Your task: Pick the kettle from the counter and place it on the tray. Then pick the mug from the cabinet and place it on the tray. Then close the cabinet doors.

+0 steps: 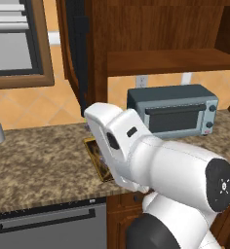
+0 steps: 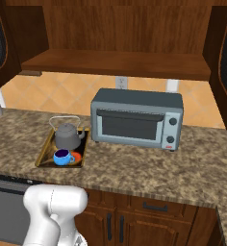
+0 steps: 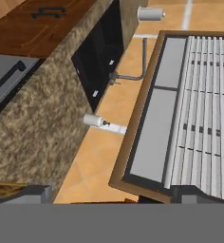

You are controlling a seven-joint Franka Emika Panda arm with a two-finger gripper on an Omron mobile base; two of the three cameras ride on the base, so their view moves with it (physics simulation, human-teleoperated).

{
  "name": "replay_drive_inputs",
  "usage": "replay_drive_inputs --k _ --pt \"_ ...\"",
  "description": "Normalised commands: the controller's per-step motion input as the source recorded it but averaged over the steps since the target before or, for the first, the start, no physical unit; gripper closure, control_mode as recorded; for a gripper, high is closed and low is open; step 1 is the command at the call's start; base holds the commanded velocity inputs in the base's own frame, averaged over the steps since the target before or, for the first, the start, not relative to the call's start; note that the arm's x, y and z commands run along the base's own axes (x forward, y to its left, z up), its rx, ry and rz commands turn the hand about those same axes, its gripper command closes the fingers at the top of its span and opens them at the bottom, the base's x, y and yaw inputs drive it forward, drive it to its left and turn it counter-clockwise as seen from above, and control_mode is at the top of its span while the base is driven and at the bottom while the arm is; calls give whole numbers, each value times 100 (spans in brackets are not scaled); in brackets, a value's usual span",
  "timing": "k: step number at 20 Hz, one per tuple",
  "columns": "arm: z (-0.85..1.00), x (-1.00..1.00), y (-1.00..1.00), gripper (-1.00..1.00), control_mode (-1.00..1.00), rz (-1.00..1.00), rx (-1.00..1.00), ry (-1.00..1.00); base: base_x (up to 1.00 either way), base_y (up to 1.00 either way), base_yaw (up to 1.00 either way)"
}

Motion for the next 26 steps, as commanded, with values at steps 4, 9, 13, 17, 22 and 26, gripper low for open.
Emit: replay_drive_inputs --k 4,9,13,17,22,26 --pt "-5 46 21 -100 -100 -4 4 0 0 0 0" --pt "0 34 24 -100 -100 0 23 0 0 0 0" --pt "-1 40 24 -100 -100 -5 32 1 0 0 0" --pt "0 15 32 -100 -100 -7 11 0 0 0 0" --pt "0 5 10 -100 -100 -20 0 4 0 0 0" --pt "0 19 0 -100 -100 -22 0 5 0 0 0"
